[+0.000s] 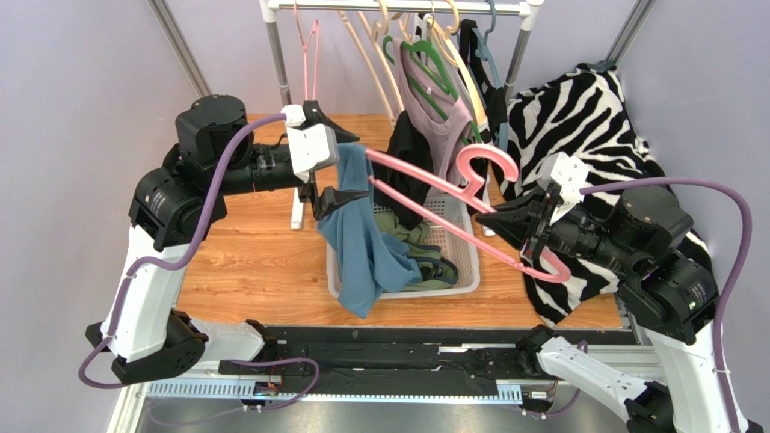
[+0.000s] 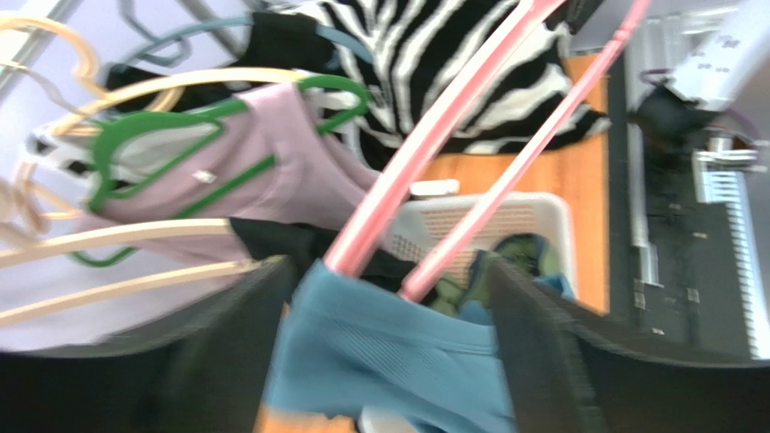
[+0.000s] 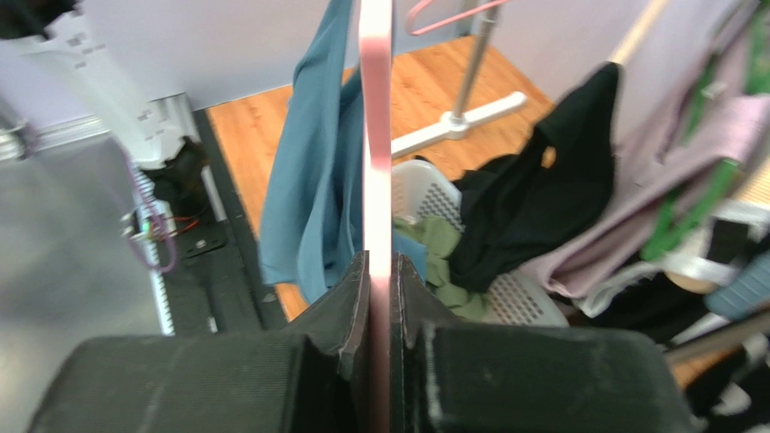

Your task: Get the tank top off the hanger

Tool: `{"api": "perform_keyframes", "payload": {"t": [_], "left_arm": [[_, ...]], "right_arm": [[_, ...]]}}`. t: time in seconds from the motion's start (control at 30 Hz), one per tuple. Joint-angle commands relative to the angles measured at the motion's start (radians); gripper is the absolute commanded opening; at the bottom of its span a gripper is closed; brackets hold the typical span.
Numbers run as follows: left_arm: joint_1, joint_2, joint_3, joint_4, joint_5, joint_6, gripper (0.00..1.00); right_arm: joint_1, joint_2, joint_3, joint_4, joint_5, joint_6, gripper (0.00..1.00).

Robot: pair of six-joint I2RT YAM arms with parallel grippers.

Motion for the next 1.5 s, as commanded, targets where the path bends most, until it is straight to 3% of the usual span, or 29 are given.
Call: {"api": "perform_keyframes", "payload": {"t": [0.0, 0.13, 0.27, 0.47, 0.67, 0.97, 1.0, 1.07, 1.1, 1.13, 1.2, 1.47], "left_arm": [[-0.003, -0.036, 0.021, 0.156, -0.134, -0.070, 0.97], [-0.003, -0.069, -0.011, 0.167, -0.180, -0.065, 0.97], [-0.003, -0.156, -0.146, 0.165, -0.182, -0.071, 0.98], [-0.003, -0.252, -0.483, 0.228, -0.212, -0.106, 0.98], [-0.002, -0.229, -0.556, 0.323, -0.298, -0.117, 0.99], [-0.003, -0.132, -0.530, 0.366, -0.308, -0.139, 0.99], [-0.003, -0.126, -0.525, 0.366, -0.305, -0.136, 0.96], [-0.003, -0.114, -0.501, 0.357, -0.289, -0.122, 0.79], [-0.002, -0.108, -0.486, 0.350, -0.274, -0.120, 0.47], [-0.003, -0.097, -0.454, 0.343, -0.275, -0.126, 0.25], [-0.002, -0.082, -0.417, 0.334, -0.272, -0.133, 0.00], [0.000, -0.083, -0.208, 0.319, -0.329, -0.174, 0.00]], "right_arm": [[-0.009, -0.021, 0.010, 0.130, 0.186, 0.026, 0.00], [-0.009, -0.030, 0.011, 0.136, 0.216, 0.026, 0.00], [-0.010, -0.038, 0.011, 0.139, 0.220, 0.027, 0.00], [-0.010, -0.051, 0.020, 0.135, 0.182, 0.027, 0.00], [-0.012, -0.062, 0.043, 0.102, 0.115, 0.041, 0.00], [-0.009, -0.079, 0.097, 0.093, 0.101, 0.050, 0.00], [-0.009, -0.077, 0.103, 0.092, 0.104, 0.052, 0.00], [-0.010, -0.084, 0.121, 0.093, 0.104, 0.050, 0.00], [-0.010, -0.084, 0.125, 0.093, 0.102, 0.050, 0.00], [-0.010, -0.084, 0.129, 0.093, 0.102, 0.053, 0.00], [-0.009, -0.087, 0.137, 0.092, 0.105, 0.055, 0.00], [-0.012, -0.126, 0.131, -0.006, 0.173, 0.049, 0.00]]}}
